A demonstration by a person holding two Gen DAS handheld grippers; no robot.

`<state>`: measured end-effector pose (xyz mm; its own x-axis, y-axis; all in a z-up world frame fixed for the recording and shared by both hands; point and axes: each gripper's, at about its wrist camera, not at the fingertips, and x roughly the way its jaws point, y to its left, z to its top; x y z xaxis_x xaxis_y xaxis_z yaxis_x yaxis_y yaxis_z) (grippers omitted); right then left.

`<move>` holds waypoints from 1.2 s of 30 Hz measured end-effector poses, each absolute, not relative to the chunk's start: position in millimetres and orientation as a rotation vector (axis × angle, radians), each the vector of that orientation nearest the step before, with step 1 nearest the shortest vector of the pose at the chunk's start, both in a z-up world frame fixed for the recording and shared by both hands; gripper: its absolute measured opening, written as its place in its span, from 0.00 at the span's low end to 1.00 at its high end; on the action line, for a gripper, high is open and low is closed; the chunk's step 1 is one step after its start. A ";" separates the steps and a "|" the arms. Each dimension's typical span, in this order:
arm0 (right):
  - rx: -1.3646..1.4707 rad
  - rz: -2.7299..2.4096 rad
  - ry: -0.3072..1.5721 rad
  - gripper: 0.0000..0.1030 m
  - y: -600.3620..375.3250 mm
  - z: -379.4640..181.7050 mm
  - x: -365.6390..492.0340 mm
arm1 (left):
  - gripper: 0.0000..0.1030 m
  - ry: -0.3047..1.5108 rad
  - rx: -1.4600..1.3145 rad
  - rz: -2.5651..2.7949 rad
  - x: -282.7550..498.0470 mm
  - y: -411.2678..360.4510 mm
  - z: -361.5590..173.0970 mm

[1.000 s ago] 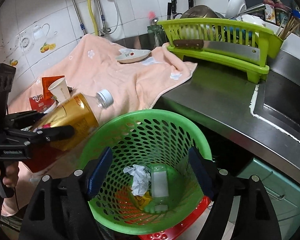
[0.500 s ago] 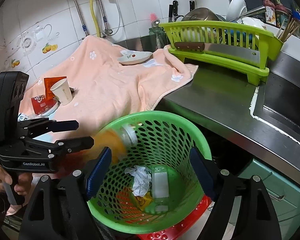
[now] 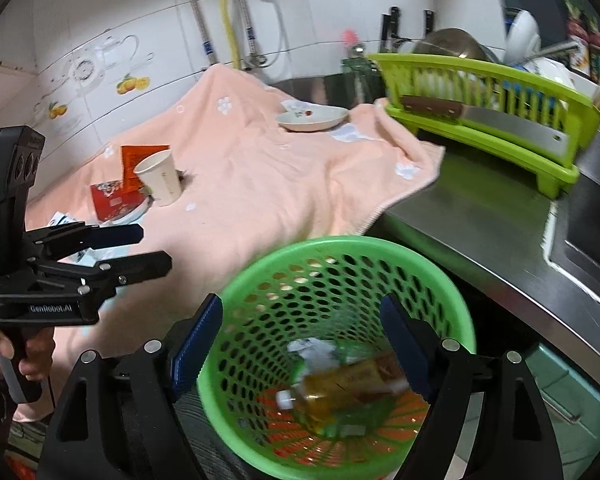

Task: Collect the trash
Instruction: 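Move both tools back toward the milk cartons and clear plastic cup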

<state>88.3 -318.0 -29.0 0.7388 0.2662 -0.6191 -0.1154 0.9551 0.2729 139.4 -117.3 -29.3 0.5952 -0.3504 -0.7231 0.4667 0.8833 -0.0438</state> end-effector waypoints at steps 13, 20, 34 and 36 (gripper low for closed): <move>0.180 0.370 0.707 0.76 -257.3 -14.2 121.5 | 0.70 0.812 0.021 -0.086 157.6 15.0 -14.7; 0.160 0.489 0.718 0.76 -215.2 -10.2 141.0 | 0.70 0.798 -0.065 0.088 155.6 94.7 -6.3; 0.136 0.782 0.766 0.76 -107.1 -6.4 191.5 | 0.70 0.784 -0.161 0.221 164.8 188.4 -1.5; 0.134 0.829 0.773 0.76 -89.1 -6.4 200.1 | 0.70 0.795 -0.164 0.206 168.0 193.5 -3.3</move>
<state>200.1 -89.1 -6.4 0.4239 0.7068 -0.5663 -0.6140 0.6839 0.3940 168.0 193.5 -3.3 0.6822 0.1216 -0.7209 -0.2447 0.9672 -0.0684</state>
